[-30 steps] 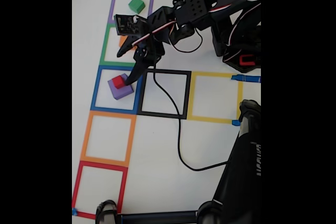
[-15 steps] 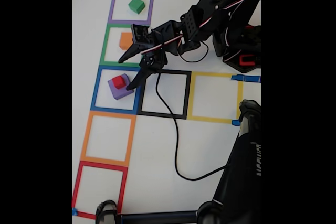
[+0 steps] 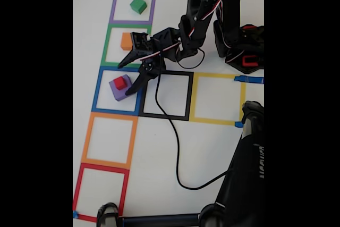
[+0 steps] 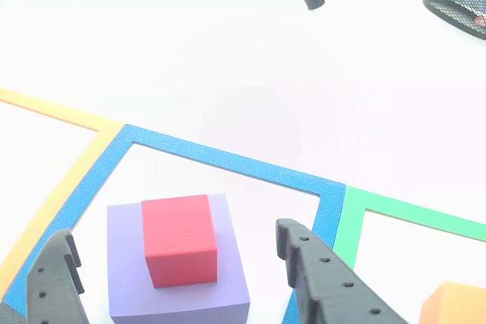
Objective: Tower of hanoi
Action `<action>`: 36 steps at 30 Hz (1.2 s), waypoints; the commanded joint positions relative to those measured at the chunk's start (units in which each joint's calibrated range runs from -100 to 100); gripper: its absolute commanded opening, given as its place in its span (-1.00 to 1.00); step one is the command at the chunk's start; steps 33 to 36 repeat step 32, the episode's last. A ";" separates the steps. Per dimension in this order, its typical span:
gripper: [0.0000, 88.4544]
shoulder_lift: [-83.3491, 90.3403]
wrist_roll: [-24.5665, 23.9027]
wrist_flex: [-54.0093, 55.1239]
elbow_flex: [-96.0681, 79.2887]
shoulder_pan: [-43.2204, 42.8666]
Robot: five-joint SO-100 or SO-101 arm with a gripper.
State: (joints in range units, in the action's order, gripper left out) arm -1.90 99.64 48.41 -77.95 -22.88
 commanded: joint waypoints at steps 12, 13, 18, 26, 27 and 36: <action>-0.38 -6.86 0.36 3.41 5.86 -3.39; -0.38 -6.86 0.36 3.49 5.77 -3.68; -0.41 -6.94 0.36 3.49 5.77 -4.45; -0.59 -6.94 0.36 3.41 5.32 -4.64; -0.62 -6.94 0.36 3.41 5.23 -4.64; -0.77 -7.02 0.36 3.33 5.23 -4.64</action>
